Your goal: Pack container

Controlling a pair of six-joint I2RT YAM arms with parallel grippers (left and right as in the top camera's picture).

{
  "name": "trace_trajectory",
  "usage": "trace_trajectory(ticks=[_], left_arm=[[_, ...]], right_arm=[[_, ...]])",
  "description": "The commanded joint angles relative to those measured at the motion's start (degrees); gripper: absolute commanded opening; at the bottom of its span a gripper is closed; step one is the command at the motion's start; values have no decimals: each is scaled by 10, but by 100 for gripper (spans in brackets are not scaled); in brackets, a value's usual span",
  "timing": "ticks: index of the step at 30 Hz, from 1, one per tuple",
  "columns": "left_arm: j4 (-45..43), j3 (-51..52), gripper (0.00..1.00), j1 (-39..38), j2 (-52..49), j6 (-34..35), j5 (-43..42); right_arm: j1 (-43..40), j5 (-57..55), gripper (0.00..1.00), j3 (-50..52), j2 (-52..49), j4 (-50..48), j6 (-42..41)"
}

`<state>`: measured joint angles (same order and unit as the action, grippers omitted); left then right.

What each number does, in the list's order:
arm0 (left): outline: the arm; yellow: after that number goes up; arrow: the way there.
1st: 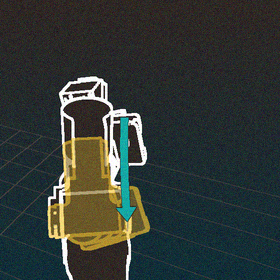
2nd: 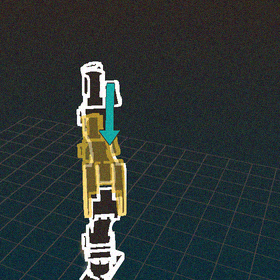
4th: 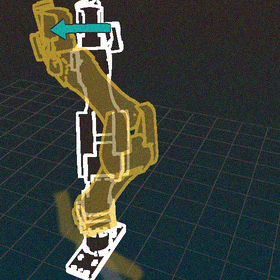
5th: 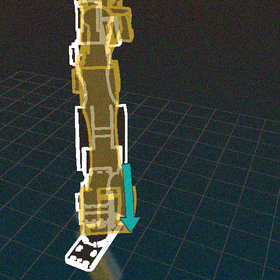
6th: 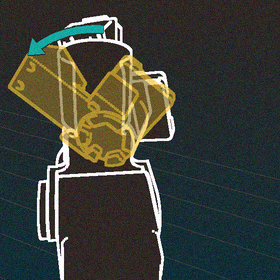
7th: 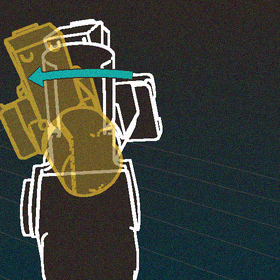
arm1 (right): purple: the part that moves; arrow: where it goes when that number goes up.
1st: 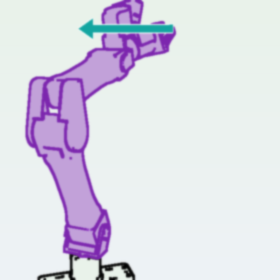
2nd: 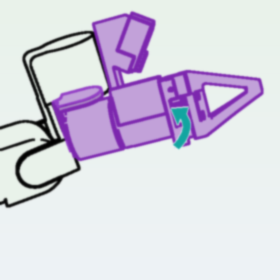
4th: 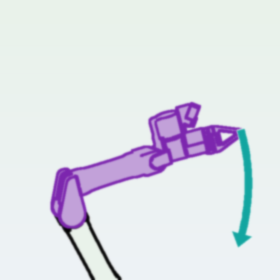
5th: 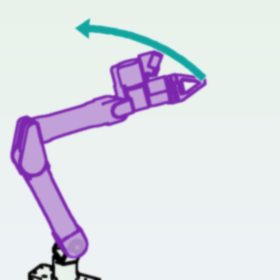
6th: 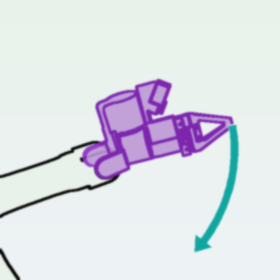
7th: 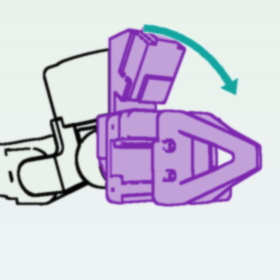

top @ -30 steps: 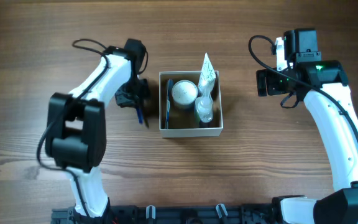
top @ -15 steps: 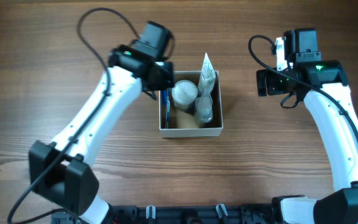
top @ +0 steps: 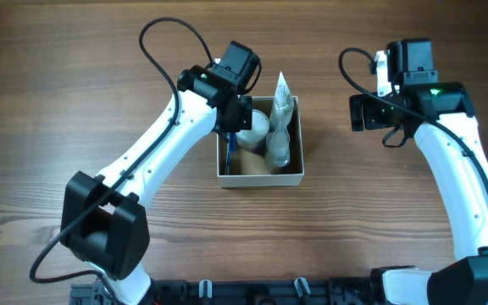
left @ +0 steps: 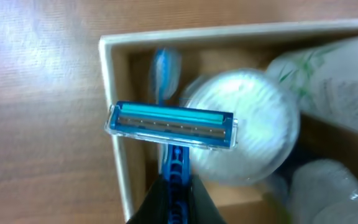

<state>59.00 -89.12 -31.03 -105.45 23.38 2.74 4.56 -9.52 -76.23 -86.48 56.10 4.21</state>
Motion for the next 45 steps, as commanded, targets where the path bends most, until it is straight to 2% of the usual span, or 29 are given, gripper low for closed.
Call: trace_trajectory(ticks=[1,3,4,5,6,7,8,17,27,31,45], left_arm=[[15,3,9,2,-6,-3,33],[17,3,13,2,-6,-3,36],[16,3,21,2,-6,-3,36],[14,3,34,2,-6,-3,36],[14,2,58,2,-6,-2,36],[12,2,91,3,-4,-3,36],[10,0,100,4,-2,-3,36],[44,-82,100,71,71,-3,36],[101,-96,100,310,243,-2,35],[124,-96,100,369,271,-2,8],[144,-96,100,384,275,-3,5]], right_arm=[[-3,-10,100,-3,-5,-2,3],[-3,-10,100,-4,-5,-2,3],[-3,-10,100,-3,-5,-2,3],[-3,-10,100,-3,-5,-2,3],[-3,-10,100,-3,-5,-2,3],[-3,-10,100,-3,-5,-2,3],[-3,-10,100,-3,-5,-2,3],[-3,-10,100,-3,-5,-2,3],[-3,-10,100,-3,-5,-2,3],[-3,-10,100,-3,-5,-2,3],[-3,-10,100,-3,-5,-2,3]])
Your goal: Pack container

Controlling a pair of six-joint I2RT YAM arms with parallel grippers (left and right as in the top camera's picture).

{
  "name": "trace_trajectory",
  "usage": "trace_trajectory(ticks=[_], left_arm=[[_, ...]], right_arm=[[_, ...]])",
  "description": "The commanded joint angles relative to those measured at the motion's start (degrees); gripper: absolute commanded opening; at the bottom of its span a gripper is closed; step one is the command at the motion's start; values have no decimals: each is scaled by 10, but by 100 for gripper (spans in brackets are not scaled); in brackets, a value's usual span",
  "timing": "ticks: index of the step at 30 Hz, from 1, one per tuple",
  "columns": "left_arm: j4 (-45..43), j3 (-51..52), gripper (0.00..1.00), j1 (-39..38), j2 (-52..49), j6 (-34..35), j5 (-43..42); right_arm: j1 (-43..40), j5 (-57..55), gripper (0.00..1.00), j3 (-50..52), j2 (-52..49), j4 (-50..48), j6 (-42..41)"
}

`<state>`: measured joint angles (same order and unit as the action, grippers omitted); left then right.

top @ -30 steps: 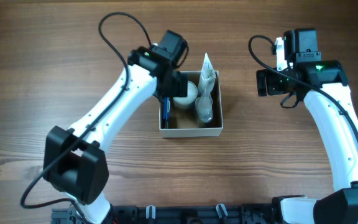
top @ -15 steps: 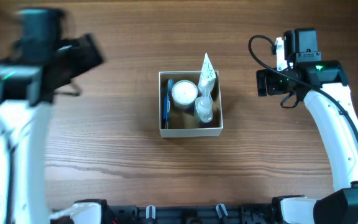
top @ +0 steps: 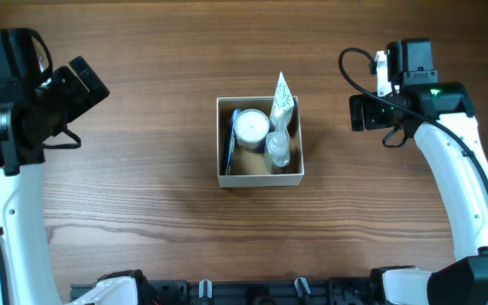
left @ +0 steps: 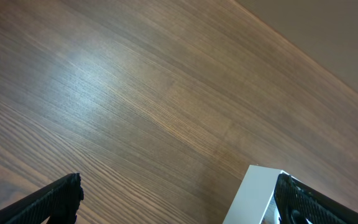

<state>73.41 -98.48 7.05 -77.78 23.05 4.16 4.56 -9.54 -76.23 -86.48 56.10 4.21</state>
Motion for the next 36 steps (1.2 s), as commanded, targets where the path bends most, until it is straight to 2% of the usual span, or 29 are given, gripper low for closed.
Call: trace_trajectory(ticks=[1,8,11,18,26,33,36], left_arm=[[0,-2,100,3,-1,1,-9],[0,-2,100,3,-1,1,-9],[0,-2,100,3,-1,1,-9],[0,-2,100,3,-1,1,-9],[0,-2,100,3,-1,1,-9],[0,-2,100,4,-1,1,-9],[0,-2,100,3,-1,1,-9]], right_arm=[[-3,-10,100,-3,-5,-2,3],[-3,-10,100,-4,3,-2,3],[-3,-30,100,-3,31,1,40],[-3,-27,100,-3,176,2,151],[-3,-10,100,-2,336,1,153],[-3,54,100,2,415,15,151],[-3,58,100,37,453,3,146]])
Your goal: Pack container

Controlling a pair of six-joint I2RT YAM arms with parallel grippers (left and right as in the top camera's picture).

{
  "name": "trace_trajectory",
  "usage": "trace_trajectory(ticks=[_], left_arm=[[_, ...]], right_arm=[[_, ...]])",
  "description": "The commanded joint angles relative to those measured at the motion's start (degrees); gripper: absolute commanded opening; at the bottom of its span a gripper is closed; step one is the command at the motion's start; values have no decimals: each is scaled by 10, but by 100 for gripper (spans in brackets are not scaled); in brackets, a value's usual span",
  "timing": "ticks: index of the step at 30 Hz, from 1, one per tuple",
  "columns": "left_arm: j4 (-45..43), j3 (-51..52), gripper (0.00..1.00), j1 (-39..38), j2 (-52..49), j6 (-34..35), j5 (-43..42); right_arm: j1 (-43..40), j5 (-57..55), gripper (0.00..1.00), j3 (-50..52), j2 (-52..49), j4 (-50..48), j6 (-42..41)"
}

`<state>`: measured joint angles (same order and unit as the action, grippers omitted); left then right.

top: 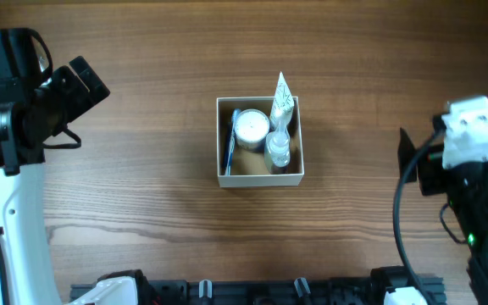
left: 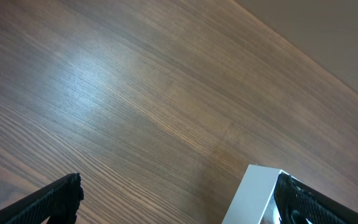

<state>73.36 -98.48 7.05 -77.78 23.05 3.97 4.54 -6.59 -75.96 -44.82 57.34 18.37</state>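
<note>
A white cardboard box (top: pixel 259 180) stands mid-table. Inside it, a blue razor (top: pixel 231 144) lies along the left wall beside a white round jar (top: pixel 251 127). A clear bottle (top: pixel 278 151) fills the right side, and a pale sachet (top: pixel 281 93) sticks up over the back rim. My left gripper (top: pixel 87 83) is far to the left, high above the table. In the left wrist view this gripper (left: pixel 179 202) is open, with only bare wood between its fingers and a white corner of the box (left: pixel 257 196) by the right finger. My right arm (top: pixel 464 161) is at the right edge; its jaws do not show clearly.
The wooden table (top: pixel 142 169) surrounds the box on all sides. A black rail (top: pixel 252 292) runs along the front edge. Both arms loom large at the sides of the overhead view.
My right arm has moved from the back right of the table to the right edge nearer the front, and it now looks larger in the overhead view. The left arm and the box's contents are unchanged.
First my left gripper was shut on the blue razor over the left side of the box. Then the razor lay inside the box and my left gripper was open, far to the left. Now my right arm has also drawn back from the box.
</note>
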Motion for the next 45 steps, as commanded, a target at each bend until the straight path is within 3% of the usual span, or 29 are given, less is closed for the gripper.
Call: trace_trajectory(ticks=[1,10,16,21,38,45], left_arm=[[0,-2,100,3,-1,1,-7],[0,-2,100,4,-1,1,-7],[0,-2,100,3,-1,1,-7],[0,-2,100,4,-1,1,-7],[0,-2,100,4,-1,1,-7],[0,-2,100,3,-1,1,-7]], right_arm=[[-3,28,100,52,51,-19,3],[-3,35,100,304,230,-156,-60],[-3,19,100,446,356,-169,-147],[-3,19,100,522,446,-169,-170],[-3,37,100,667,446,-224,-170],[-3,52,100,668,446,-218,-170]])
